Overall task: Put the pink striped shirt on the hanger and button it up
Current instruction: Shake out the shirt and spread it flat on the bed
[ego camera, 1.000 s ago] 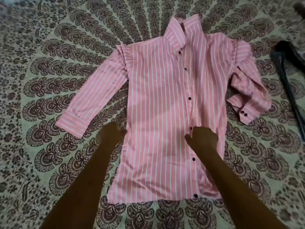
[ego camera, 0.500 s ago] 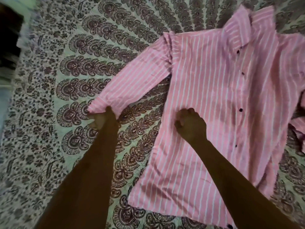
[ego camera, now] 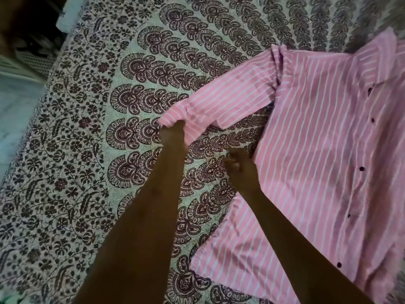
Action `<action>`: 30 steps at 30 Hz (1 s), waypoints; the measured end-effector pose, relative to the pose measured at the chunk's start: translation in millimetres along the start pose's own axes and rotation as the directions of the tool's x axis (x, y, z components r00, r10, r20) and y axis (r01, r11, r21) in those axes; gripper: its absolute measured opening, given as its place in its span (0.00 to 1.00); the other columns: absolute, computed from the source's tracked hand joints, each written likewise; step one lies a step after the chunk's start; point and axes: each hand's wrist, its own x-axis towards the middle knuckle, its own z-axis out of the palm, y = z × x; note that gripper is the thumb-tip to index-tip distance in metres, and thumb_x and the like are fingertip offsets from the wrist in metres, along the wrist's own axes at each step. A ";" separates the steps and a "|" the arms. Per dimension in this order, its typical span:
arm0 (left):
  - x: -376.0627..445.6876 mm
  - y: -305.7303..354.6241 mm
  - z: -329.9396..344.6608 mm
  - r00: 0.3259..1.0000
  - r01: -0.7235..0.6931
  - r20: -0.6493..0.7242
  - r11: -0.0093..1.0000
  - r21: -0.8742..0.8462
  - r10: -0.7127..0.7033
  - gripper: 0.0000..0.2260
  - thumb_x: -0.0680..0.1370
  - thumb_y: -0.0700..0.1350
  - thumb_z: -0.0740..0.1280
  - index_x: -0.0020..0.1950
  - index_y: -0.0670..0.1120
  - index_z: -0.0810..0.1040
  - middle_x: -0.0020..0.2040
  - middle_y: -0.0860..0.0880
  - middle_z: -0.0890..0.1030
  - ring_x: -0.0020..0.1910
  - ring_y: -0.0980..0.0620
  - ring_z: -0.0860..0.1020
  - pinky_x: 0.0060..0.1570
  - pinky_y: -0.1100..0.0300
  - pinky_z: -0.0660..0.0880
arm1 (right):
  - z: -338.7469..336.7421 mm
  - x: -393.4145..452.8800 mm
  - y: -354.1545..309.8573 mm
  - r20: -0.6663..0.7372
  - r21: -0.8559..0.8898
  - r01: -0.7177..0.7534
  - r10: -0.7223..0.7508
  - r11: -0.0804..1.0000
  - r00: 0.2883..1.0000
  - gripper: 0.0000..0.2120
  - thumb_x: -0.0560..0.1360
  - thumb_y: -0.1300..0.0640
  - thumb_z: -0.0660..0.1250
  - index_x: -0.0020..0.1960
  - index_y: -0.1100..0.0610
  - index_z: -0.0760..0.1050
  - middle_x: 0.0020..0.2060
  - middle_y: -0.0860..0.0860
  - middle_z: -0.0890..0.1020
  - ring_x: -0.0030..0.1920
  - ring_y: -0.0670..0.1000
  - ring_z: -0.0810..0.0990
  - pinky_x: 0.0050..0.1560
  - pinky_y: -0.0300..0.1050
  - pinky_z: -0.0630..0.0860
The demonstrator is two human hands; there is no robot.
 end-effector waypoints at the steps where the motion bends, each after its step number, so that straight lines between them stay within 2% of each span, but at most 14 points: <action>1: 0.9 1.1 -1.8 1.000 -0.026 -0.009 0.999 -0.046 0.025 0.18 0.75 0.38 0.68 0.64 0.38 0.71 0.57 0.42 0.78 0.52 0.45 0.78 0.47 0.53 0.79 | 9.8 4.2 -5.9 0.050 0.092 -0.095 0.090 0.991 0.995 0.09 0.75 0.59 0.64 0.53 0.61 0.73 0.36 0.47 0.75 0.37 0.38 0.74 0.41 0.33 0.70; 3: -1.7 1.0 -13.3 0.997 -0.078 -0.006 0.995 -0.062 0.078 0.17 0.74 0.37 0.68 0.62 0.38 0.72 0.56 0.42 0.78 0.51 0.45 0.78 0.51 0.51 0.79 | 28.3 11.2 -13.0 0.094 0.192 -0.215 0.200 0.958 0.975 0.06 0.75 0.64 0.62 0.51 0.58 0.73 0.38 0.51 0.76 0.42 0.49 0.75 0.47 0.43 0.72; 5: -4.0 -0.6 -35.0 0.990 -0.140 -0.031 0.989 -0.036 0.139 0.17 0.74 0.36 0.68 0.62 0.38 0.72 0.55 0.43 0.79 0.50 0.47 0.79 0.48 0.56 0.79 | 39.0 13.3 -20.5 0.092 0.229 -0.236 0.220 0.944 0.971 0.07 0.75 0.67 0.61 0.52 0.63 0.74 0.43 0.57 0.78 0.46 0.54 0.76 0.50 0.46 0.71; 7: 0.5 -5.6 -65.8 0.977 -0.196 -0.092 0.981 -0.007 0.194 0.17 0.73 0.37 0.69 0.60 0.37 0.73 0.52 0.44 0.78 0.50 0.46 0.79 0.41 0.61 0.79 | 45.7 9.5 -27.0 0.142 0.202 -0.238 0.212 0.950 0.967 0.08 0.75 0.66 0.61 0.54 0.63 0.73 0.43 0.55 0.79 0.45 0.53 0.77 0.46 0.43 0.71; 9: 3.4 -8.8 -100.2 0.957 -0.222 -0.171 0.970 0.096 0.236 0.15 0.73 0.39 0.70 0.58 0.38 0.74 0.52 0.43 0.79 0.50 0.45 0.80 0.42 0.61 0.78 | 52.4 3.5 -34.4 0.219 0.244 -0.281 0.230 0.928 0.948 0.09 0.77 0.63 0.61 0.56 0.61 0.73 0.43 0.50 0.78 0.44 0.50 0.76 0.44 0.45 0.74; 11: 5.6 -12.8 -132.5 0.956 -0.209 -0.177 0.968 0.137 0.232 0.14 0.73 0.39 0.70 0.57 0.39 0.75 0.51 0.43 0.80 0.43 0.51 0.80 0.41 0.62 0.78 | 62.8 -3.0 -41.4 0.283 0.293 -0.337 0.255 0.895 0.924 0.09 0.77 0.60 0.62 0.56 0.61 0.73 0.48 0.54 0.79 0.47 0.52 0.77 0.43 0.44 0.74; 13: 7.8 -20.0 -157.5 0.968 -0.193 -0.118 0.956 0.219 0.223 0.13 0.73 0.39 0.70 0.56 0.38 0.76 0.45 0.46 0.81 0.34 0.57 0.80 0.33 0.65 0.77 | 78.8 -9.4 -45.6 0.361 0.261 -0.391 0.286 0.883 0.888 0.08 0.77 0.55 0.63 0.51 0.58 0.76 0.51 0.59 0.80 0.46 0.53 0.77 0.43 0.43 0.72; 15: 10.5 -27.2 -171.0 0.992 -0.095 -0.051 0.943 0.319 0.117 0.13 0.73 0.39 0.70 0.55 0.38 0.76 0.41 0.47 0.80 0.33 0.54 0.80 0.30 0.63 0.78 | 96.0 -16.5 -48.7 0.471 0.252 -0.493 0.339 0.833 0.814 0.07 0.76 0.51 0.63 0.45 0.54 0.76 0.47 0.58 0.82 0.45 0.53 0.78 0.47 0.45 0.74; 17: 15.5 -31.0 -175.9 1.000 -0.011 -0.016 0.943 0.331 0.017 0.13 0.73 0.40 0.71 0.54 0.36 0.75 0.43 0.43 0.80 0.38 0.47 0.80 0.39 0.53 0.80 | 114.1 -24.7 -53.7 0.544 0.278 -0.588 0.380 0.759 0.748 0.08 0.76 0.51 0.64 0.43 0.55 0.75 0.43 0.57 0.81 0.44 0.53 0.78 0.50 0.48 0.76; 20: 26.0 -24.9 -175.1 0.978 -0.095 -0.138 0.920 0.380 0.157 0.14 0.73 0.46 0.71 0.51 0.38 0.73 0.50 0.39 0.79 0.42 0.43 0.80 0.46 0.43 0.80 | 137.1 -30.6 -62.1 0.485 0.340 -0.607 0.419 0.718 0.768 0.10 0.75 0.55 0.66 0.38 0.59 0.74 0.36 0.63 0.79 0.32 0.47 0.77 0.32 0.37 0.72; 23: 35.9 -10.1 -171.9 0.947 -0.225 -0.166 0.935 0.273 0.276 0.15 0.75 0.49 0.67 0.57 0.47 0.67 0.59 0.41 0.74 0.54 0.42 0.77 0.51 0.43 0.78 | 155.2 -28.1 -64.2 0.376 0.371 -0.578 0.452 0.727 0.809 0.09 0.74 0.61 0.67 0.36 0.62 0.73 0.27 0.54 0.76 0.22 0.42 0.74 0.23 0.33 0.68; 25: 42.7 2.1 -166.7 0.932 -0.326 -0.038 0.880 0.346 0.361 0.19 0.77 0.49 0.65 0.65 0.48 0.65 0.63 0.41 0.71 0.59 0.43 0.74 0.55 0.44 0.76 | 160.7 -26.4 -62.7 0.351 0.398 -0.577 0.463 0.713 0.814 0.08 0.74 0.63 0.67 0.36 0.60 0.72 0.31 0.53 0.75 0.28 0.46 0.74 0.30 0.37 0.72; 27: 48.6 13.5 -159.3 0.902 -0.431 0.200 0.779 0.456 0.381 0.21 0.77 0.50 0.64 0.68 0.46 0.66 0.62 0.43 0.73 0.59 0.45 0.73 0.56 0.49 0.74 | 158.9 -28.5 -61.9 0.358 0.404 -0.562 0.440 0.722 0.823 0.05 0.75 0.64 0.64 0.41 0.60 0.73 0.34 0.53 0.76 0.33 0.48 0.74 0.38 0.42 0.74; 30: 46.7 25.1 -153.4 0.866 -0.486 0.424 0.644 0.591 0.265 0.15 0.75 0.50 0.68 0.55 0.42 0.77 0.51 0.39 0.80 0.47 0.47 0.77 0.49 0.52 0.76 | 149.3 -35.6 -60.6 0.383 0.411 -0.514 0.369 0.753 0.847 0.02 0.77 0.65 0.61 0.48 0.61 0.72 0.35 0.51 0.76 0.35 0.46 0.74 0.38 0.37 0.75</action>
